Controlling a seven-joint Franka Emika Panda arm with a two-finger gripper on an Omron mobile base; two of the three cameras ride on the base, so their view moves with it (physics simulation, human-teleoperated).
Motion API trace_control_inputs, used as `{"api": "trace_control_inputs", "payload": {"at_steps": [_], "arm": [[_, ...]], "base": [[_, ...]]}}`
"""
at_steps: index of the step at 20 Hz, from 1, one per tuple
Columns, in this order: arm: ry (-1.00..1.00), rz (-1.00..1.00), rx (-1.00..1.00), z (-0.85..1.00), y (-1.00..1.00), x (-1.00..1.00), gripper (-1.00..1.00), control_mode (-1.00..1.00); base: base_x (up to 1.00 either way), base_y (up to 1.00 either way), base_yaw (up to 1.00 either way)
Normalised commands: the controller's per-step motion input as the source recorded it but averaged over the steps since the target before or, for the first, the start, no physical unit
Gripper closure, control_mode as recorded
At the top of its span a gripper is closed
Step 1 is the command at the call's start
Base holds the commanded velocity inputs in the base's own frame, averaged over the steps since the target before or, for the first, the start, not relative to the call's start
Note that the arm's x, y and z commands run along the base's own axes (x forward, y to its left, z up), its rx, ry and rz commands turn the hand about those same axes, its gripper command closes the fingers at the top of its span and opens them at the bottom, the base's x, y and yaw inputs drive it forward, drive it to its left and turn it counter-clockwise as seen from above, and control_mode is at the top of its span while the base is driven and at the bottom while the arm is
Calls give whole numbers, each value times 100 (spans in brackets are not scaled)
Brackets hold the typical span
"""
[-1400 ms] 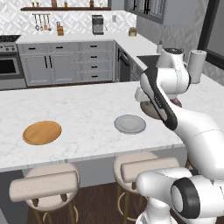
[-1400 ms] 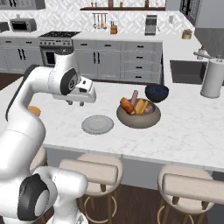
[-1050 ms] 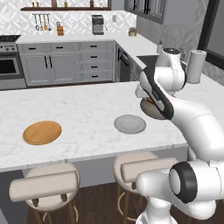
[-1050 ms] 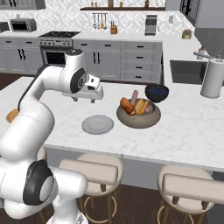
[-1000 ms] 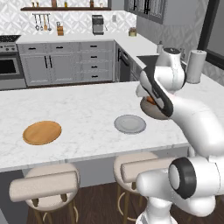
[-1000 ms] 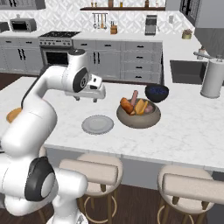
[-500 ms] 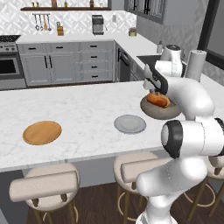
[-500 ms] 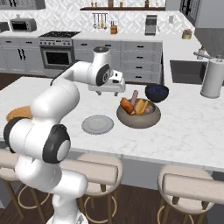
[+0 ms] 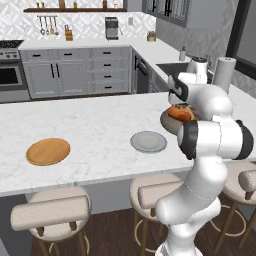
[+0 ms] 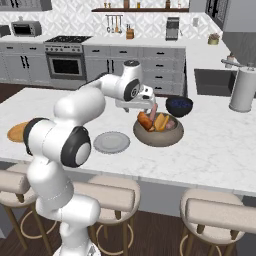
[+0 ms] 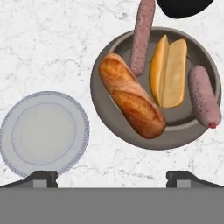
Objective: Place one bun and one sausage from the bowl on each plate.
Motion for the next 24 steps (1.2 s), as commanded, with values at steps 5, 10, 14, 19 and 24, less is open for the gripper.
{"api": "trace_control_inputs", "payload": {"at_steps": [5, 10, 14, 19, 24], "arm": [[-1, 0, -2, -35, -20, 44, -100, -100], [0, 0, 0, -20, -7, 36, -100, -100], [3, 0, 0, -24, -26, 48, -100, -100], [2, 0, 0, -26, -18, 44, -100, -100], [1, 0, 0, -25, 3, 5, -100, -100]], "base": [[0, 0, 0], [0, 0, 0], [0, 0, 0], [0, 0, 0], [0, 0, 0]]}}
